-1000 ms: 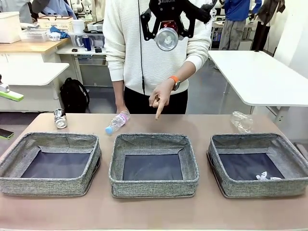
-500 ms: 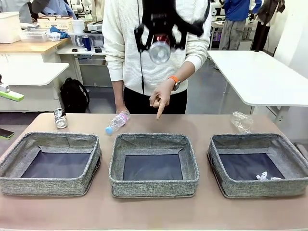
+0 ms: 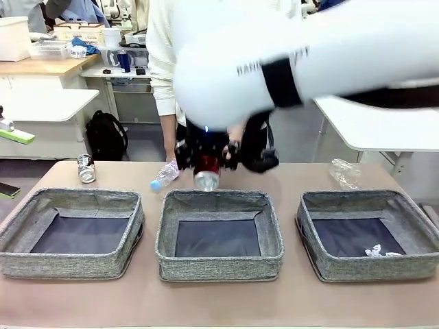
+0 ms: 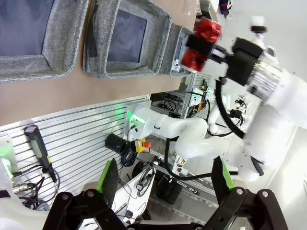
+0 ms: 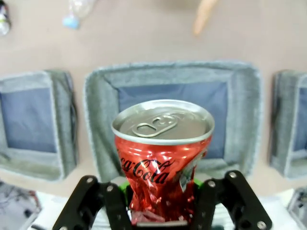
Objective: Sort the waste into the appropriate baskets.
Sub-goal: Place the picked waste into the Fabric basket indicated by the person.
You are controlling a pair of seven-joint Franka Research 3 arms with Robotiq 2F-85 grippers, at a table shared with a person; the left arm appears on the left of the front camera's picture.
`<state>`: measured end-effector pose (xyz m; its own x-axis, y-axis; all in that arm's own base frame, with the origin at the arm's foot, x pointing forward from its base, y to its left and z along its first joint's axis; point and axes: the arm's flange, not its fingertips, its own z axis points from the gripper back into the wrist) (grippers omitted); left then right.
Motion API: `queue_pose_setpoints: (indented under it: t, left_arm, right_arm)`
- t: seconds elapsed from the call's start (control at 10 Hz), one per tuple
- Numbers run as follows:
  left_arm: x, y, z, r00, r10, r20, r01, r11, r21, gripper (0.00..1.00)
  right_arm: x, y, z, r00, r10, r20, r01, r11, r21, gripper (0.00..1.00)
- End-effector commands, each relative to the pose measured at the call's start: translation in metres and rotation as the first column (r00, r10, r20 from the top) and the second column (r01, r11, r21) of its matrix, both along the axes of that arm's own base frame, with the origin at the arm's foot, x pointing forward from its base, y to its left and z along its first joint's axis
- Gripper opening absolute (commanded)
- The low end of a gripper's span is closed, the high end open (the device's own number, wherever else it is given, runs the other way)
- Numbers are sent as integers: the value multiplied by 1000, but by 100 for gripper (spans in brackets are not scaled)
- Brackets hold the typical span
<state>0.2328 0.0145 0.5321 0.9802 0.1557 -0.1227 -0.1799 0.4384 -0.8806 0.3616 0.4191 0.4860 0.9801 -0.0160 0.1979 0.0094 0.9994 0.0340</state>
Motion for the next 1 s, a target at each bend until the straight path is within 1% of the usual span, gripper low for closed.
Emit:
queue_pose_setpoints:
  t: [0.0,0.2,0.6,0.7,0.8,0.9]
  left_arm:
    - [1,1,1,1000,-8,20,8,1000,-13,100]
    - [1,1,1,1000,-8,20,8,1000,-13,100]
    - [1,1,1,1000,-8,20,8,1000,-13,100]
    - [1,1,1,1000,-8,20,8,1000,-13,100]
    - [1,1,1,1000,-8,20,8,1000,-13,100]
    - [1,1,1,1000,-8,20,8,1000,-13,100]
  right_arm:
    - [4,-23,-27,991,103,-91,-94,991,98,4]
    - [5,-25,-27,986,125,-114,-110,986,126,4]
    - [8,-26,-28,985,109,-135,-94,989,112,4]
    - [8,-26,-27,985,112,-130,-98,989,114,56]
    - [8,-27,-27,985,111,-129,-97,989,110,61]
    - [8,-28,-28,985,109,-131,-95,990,108,100]
